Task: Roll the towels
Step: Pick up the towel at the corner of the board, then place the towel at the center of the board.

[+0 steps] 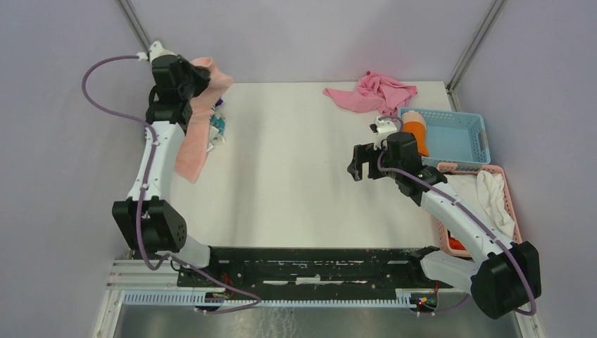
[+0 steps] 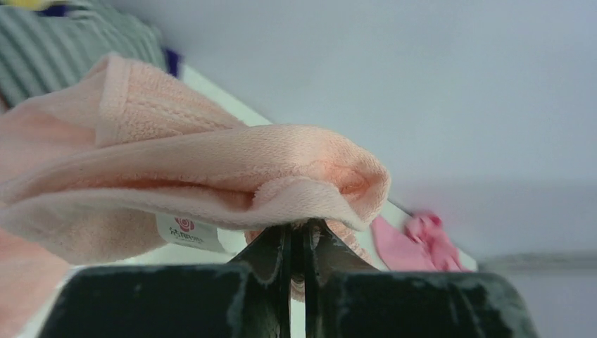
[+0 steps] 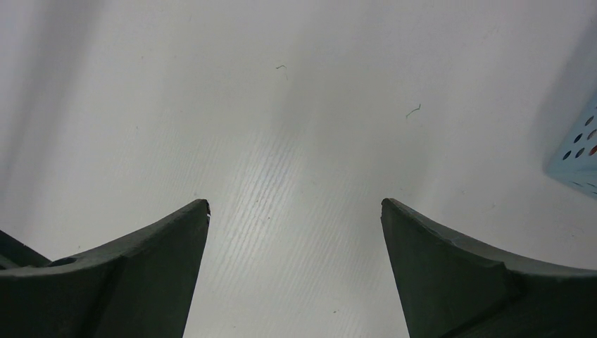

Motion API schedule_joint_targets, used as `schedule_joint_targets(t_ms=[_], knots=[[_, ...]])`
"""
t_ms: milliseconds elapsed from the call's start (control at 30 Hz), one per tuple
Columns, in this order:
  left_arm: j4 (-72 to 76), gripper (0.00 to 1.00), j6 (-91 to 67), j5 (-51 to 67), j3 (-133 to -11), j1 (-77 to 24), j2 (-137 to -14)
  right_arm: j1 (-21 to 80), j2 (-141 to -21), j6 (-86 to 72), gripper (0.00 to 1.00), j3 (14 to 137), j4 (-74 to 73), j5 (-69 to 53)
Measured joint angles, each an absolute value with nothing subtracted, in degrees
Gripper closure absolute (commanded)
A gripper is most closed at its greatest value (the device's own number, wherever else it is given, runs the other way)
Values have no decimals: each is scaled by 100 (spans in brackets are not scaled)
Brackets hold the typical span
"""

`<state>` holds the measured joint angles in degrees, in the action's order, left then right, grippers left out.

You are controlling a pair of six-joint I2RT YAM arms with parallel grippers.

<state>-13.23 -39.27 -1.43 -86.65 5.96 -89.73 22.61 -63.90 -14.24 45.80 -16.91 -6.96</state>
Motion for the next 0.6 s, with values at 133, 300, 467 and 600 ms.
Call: schedule_joint_targets(t_ms=[133, 300, 467, 600], knots=[[-1579, 92, -3669, 21, -9078, -687, -8547, 2261, -6305, -1402, 1, 4628, -1804, -716], [-1815, 51, -3404, 272, -9343, -2381, -8530, 2261, -5867, -1428, 1, 4668, -2049, -670], [-1984, 34, -3181, 541, -9100, -3496, -8711, 2263, -5474, -1516, 2, 4781, -2386, -443], [-1907, 20, -3183, 458, -7843, -3610, -8333, 2263, -5306, -1581, 2, 4792, -2674, -340]])
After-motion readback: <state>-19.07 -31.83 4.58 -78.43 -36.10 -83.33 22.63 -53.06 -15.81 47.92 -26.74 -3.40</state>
